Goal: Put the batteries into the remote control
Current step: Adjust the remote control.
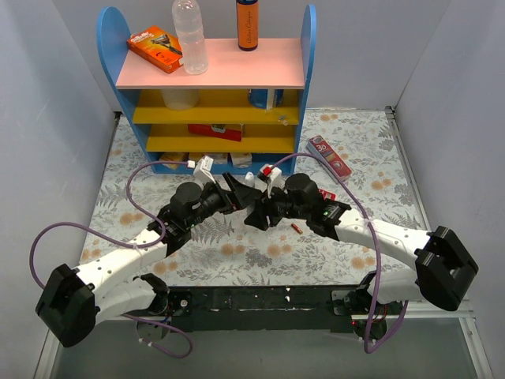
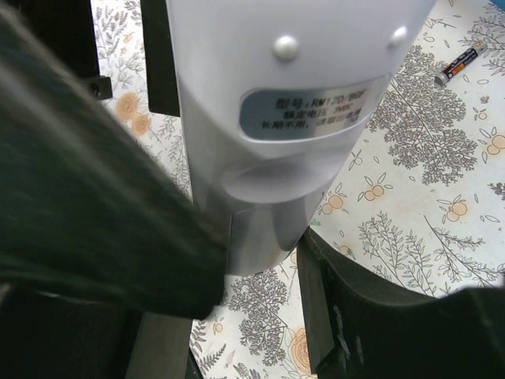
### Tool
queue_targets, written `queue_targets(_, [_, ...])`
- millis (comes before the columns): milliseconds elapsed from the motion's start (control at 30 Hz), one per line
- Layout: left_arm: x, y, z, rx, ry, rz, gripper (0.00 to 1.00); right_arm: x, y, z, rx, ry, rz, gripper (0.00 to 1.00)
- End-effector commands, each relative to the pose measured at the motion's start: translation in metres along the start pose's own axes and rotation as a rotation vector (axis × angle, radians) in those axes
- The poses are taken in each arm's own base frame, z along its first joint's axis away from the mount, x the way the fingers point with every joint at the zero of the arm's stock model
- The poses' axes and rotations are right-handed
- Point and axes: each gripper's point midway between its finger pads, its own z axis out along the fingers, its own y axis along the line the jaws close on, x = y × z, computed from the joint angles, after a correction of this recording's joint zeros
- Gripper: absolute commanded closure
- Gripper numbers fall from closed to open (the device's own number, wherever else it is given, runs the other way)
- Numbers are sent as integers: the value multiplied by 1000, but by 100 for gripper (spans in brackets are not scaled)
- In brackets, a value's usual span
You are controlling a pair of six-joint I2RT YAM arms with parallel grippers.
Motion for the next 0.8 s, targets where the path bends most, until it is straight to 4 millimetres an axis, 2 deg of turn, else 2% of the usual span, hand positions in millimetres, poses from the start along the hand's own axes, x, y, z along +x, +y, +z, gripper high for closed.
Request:
queue_targets(0, [-18,-4,10,-42,-100,66,11,-25,3,4,43,-45,-59,99])
queue_targets(33, [-13,-3,10,-48,-89,75,12,-24,5,4,43,-42,-65,99])
queue_targets(67, [-20,4,11,-91,-134,75,15,-24,4,4,51,-43,-65,99])
queue_targets(133, [-20,11,10,-117,-148,77,22,-23,6,5,51,-42,-70,99])
queue_targets(300, [-21,21,8,-158,-173,74,31,-18,5,6,66,-26,-76,99])
queue_targets(533, [-21,33,4,-192,-198,61,53,-4,6,10,84,22,-83,99])
queue_targets(567, [-19,34,5,-192,-191,60,60,-4,7,10,86,22,-83,99])
queue_targets(633, [-16,36,6,-195,-179,56,67,-3,9,10,83,23,-86,99])
queue_targets(667, [-15,38,5,-200,-177,54,76,-4,9,9,82,21,-88,99])
queue_targets(733, [-15,40,4,-211,-177,52,84,-6,12,8,76,10,-90,99])
queue_targets(767, [-14,42,3,-219,-177,50,91,-4,12,7,70,12,-91,93])
